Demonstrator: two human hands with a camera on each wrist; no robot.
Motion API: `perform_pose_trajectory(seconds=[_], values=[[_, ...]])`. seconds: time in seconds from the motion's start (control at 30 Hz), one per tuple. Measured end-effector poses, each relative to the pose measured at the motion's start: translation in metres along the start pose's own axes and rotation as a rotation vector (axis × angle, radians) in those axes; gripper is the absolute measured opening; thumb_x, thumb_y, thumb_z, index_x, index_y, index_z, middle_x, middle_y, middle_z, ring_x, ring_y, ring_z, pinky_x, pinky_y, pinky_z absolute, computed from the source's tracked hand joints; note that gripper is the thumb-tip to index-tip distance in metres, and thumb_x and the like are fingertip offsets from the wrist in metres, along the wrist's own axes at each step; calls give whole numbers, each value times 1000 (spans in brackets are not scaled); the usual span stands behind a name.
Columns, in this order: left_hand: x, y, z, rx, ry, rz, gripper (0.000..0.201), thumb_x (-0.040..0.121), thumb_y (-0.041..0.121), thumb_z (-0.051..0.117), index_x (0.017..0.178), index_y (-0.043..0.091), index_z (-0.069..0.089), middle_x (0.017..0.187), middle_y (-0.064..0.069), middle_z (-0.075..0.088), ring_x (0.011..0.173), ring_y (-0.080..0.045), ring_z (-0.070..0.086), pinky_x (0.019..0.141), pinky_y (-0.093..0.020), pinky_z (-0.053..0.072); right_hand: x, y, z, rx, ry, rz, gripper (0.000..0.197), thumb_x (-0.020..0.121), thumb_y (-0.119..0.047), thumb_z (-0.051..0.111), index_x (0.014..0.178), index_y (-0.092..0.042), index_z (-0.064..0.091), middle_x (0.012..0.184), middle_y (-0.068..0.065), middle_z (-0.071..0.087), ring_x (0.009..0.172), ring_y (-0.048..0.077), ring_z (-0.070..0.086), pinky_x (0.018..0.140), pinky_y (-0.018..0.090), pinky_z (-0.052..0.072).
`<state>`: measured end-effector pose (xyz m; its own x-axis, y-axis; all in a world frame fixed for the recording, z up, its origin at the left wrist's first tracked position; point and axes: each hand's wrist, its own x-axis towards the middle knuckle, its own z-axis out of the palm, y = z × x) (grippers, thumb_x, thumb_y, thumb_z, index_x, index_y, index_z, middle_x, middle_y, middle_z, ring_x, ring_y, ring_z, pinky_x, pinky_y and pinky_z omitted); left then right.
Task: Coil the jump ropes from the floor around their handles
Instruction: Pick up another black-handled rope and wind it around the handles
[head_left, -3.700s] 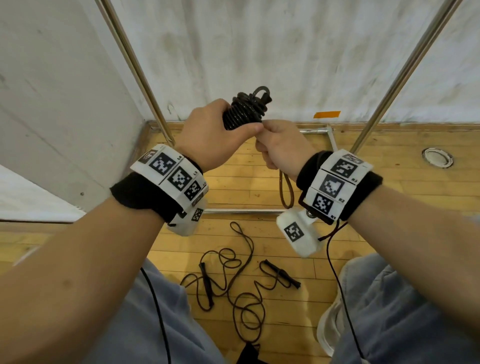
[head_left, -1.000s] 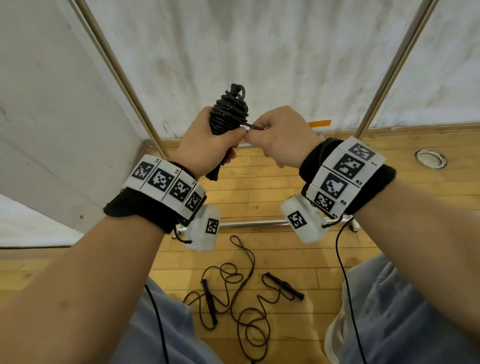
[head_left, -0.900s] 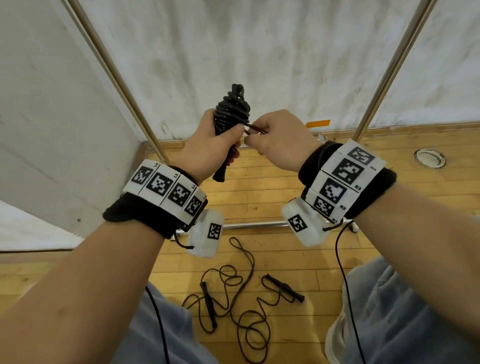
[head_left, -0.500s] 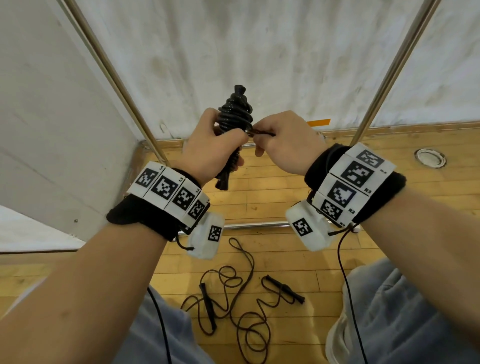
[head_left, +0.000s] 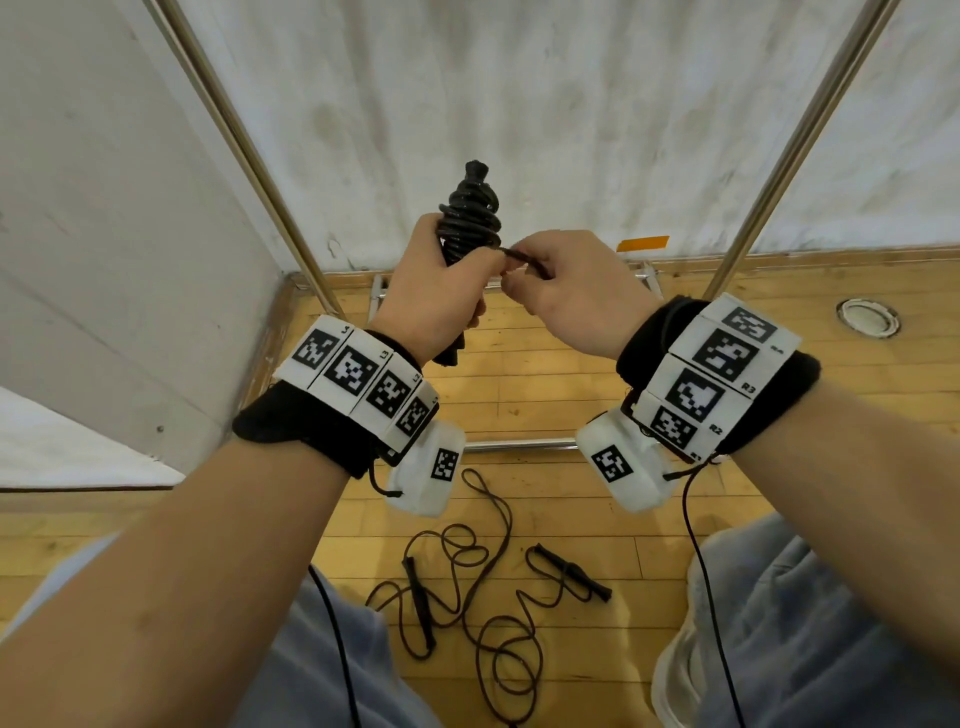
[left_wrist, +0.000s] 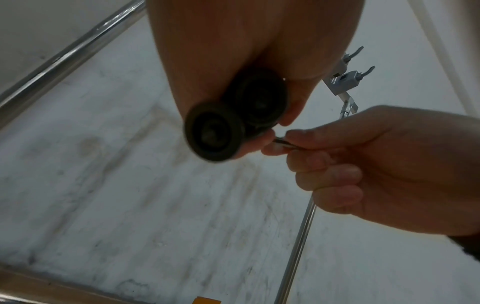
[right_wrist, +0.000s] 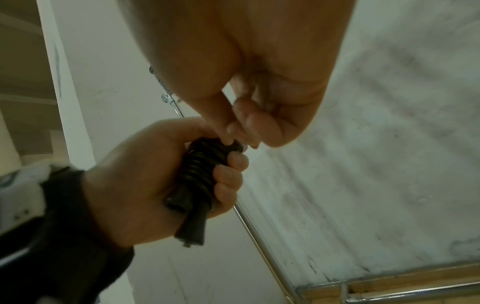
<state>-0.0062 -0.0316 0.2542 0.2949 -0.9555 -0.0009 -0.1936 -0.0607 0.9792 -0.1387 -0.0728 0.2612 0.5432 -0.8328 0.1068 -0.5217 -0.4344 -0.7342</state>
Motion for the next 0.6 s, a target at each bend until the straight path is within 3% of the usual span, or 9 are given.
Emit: perform_pose_trajectory(seconds=[0.1, 0.17, 0.23, 0.3, 0.37, 0.43, 0.6], values=[[-1, 5, 2, -140, -91, -85, 34, 70, 29, 55, 101, 20, 46, 77, -1, 52, 55, -12, 52, 51, -28, 45, 0, 3, 0, -38, 26, 8, 15, 93, -19, 51, 103, -14, 61, 76, -8, 53, 64, 6, 47, 56, 18, 32], [-2, 7, 4, -198, -142, -122, 43, 67, 28, 51, 108, 17, 45, 83, -3, 50, 64, -15, 51, 56, -28, 46, 0, 6, 0, -80, 64, 19, 22, 94, -19, 51, 113, -13, 62, 87, -5, 57, 76, 11, 51, 66, 19, 34], [-2, 6, 5, -155, -152, -93, 46, 73, 27, 55, 117, 16, 43, 90, -2, 52, 77, -18, 54, 69, -33, 50, 0, 7, 0, -116, 125, 21, 28, 94, -21, 52, 120, -11, 59, 91, -5, 56, 83, 11, 50, 73, 19, 34], [-2, 2, 3, -125, -165, -46, 38, 89, 21, 58, 123, 13, 42, 96, -1, 56, 87, -20, 58, 82, -40, 50, 1, 6, 0, -56, 175, 50, 30, 93, -23, 55, 119, -10, 57, 90, -1, 59, 77, 14, 55, 70, 23, 42], [-3, 0, 0, -115, -161, -34, 35, 95, 16, 57, 126, 9, 42, 102, -5, 61, 87, -21, 65, 80, -37, 52, 2, 5, -1, 22, 194, 76, 27, 91, -23, 58, 115, -10, 57, 86, 4, 64, 64, 16, 61, 60, 23, 49], [-4, 0, -1, -121, -141, -23, 38, 92, 16, 61, 125, 9, 42, 109, -11, 63, 87, -24, 70, 73, -32, 55, 2, 4, -2, 43, 203, 81, 24, 90, -21, 59, 112, -10, 58, 82, 5, 64, 55, 13, 62, 49, 18, 49], [-4, 3, -2, -190, -123, -35, 42, 90, 8, 63, 127, 7, 42, 102, -8, 62, 80, -23, 67, 71, -31, 55, 1, -1, 0, 78, 261, 80, 18, 87, -20, 60, 102, -12, 58, 79, 5, 67, 55, 13, 62, 51, 19, 50]])
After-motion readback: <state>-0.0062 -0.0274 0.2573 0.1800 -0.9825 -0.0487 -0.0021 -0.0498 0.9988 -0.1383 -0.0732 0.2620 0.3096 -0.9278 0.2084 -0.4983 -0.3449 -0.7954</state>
